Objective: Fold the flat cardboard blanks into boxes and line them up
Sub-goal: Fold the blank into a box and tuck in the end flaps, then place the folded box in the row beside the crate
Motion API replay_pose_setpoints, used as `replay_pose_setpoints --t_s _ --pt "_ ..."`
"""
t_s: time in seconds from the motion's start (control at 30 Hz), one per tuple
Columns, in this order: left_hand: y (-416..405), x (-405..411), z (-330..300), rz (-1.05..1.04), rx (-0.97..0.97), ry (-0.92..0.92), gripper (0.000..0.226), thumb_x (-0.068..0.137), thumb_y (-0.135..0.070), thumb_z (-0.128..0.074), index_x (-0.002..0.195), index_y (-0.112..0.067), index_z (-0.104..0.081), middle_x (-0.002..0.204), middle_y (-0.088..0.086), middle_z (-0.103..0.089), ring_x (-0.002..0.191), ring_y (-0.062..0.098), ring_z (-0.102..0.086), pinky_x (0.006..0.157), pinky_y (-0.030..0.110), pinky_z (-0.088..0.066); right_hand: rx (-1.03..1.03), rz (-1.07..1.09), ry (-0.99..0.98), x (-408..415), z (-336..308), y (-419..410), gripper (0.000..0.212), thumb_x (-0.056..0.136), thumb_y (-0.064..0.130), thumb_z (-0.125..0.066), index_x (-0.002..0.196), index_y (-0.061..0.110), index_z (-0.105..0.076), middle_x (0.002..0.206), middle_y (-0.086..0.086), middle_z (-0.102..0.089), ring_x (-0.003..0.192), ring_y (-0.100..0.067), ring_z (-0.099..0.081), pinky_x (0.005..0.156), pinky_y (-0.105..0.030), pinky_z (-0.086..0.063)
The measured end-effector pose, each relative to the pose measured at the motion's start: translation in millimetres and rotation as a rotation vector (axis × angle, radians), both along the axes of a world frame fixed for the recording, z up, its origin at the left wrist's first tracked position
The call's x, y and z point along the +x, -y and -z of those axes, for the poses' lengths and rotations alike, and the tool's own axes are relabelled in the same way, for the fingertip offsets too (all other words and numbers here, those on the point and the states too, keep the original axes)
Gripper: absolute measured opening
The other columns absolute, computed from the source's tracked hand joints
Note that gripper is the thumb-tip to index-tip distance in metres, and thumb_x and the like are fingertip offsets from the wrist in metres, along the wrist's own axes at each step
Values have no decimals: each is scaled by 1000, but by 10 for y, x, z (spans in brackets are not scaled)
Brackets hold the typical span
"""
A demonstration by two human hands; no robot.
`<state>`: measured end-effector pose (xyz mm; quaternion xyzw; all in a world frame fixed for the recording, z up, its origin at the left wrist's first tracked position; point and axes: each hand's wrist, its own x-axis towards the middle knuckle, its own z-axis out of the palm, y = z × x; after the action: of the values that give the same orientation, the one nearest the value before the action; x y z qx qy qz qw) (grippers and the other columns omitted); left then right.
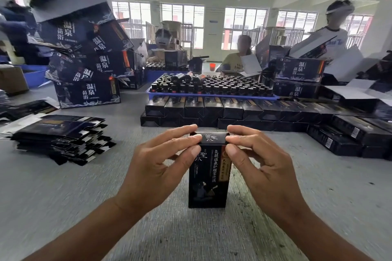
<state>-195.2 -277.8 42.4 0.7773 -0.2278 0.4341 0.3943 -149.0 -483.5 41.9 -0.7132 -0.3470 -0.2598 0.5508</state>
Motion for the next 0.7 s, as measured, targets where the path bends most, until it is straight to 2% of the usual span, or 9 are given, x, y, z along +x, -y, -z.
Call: replay_pose_setpoints --t_s 0.1,0.2,0.27,0.33,0.4,0.47,0.53,0.6,0.7 --pt "-42 6 58 -22 38 -42 29 90 -26 -72 118 -17 -72 132 -1 -65 112 4 -66 75 18 -58 -35 41 28 14 16 -12 19 95 29 -62 109 22 -74 122 18 -66 116 -4 -63 87 -17 -54" --pt "-53 0 132 -16 59 -249 44 90 -46 -68 132 -45 -53 133 -9 -64 112 -4 -63 73 16 -58 -142 107 -17 25 56 -13 27 98 35 -59 124 35 -64 127 24 -61 118 4 -58 90 -18 -54" --pt "-45 13 147 -36 -3 -347 51 82 -52 -65 129 -56 -45 126 -15 -65 108 -3 -65 73 19 -59 -273 125 -111 33 106 -28 51 96 41 -61 139 58 -40 136 28 -51 120 11 -51 94 -18 -50" --pt "-53 47 137 -109 -114 -376 50 80 -48 -68 121 -63 -45 118 -25 -62 98 -2 -67 69 19 -59 -377 102 -233 38 158 -64 74 93 46 -65 140 72 -15 142 29 -40 121 11 -47 98 -20 -45" --pt "-101 101 147 -148 -286 -394 48 81 -36 -75 113 -60 -48 111 -23 -63 89 5 -71 68 23 -59 -491 99 -227 30 210 -109 82 88 52 -68 144 66 -10 149 25 -36 123 5 -47 104 -25 -44" --pt "-161 159 167 -101 -535 -437 45 83 -25 -78 111 -49 -54 110 -5 -67 86 18 -73 69 33 -61 -626 110 -113 9 262 -153 80 84 58 -66 147 55 -17 150 20 -36 126 -1 -44 104 -19 -38" --pt "-197 208 182 -15 -732 -474 39 82 -19 -79 107 -41 -58 103 10 -71 81 25 -75 63 33 -62 -712 134 -40 -5 293 -182 77 82 61 -65 145 48 -22 151 15 -33 129 -8 -42 105 -24 -38" --pt "-220 250 216 19 -797 -505 37 77 -23 -80 104 -39 -60 93 13 -75 74 26 -76 58 32 -61 -732 165 -24 2 304 -184 73 84 55 -65 145 44 -26 151 10 -34 129 -13 -43 107 -30 -41" --pt "-263 285 288 57 -740 -578 44 68 -47 -79 108 -49 -60 96 0 -77 76 28 -77 60 38 -60 -727 211 -25 42 289 -137 67 86 49 -63 144 39 -32 148 7 -40 126 -17 -47 105 -34 -47"
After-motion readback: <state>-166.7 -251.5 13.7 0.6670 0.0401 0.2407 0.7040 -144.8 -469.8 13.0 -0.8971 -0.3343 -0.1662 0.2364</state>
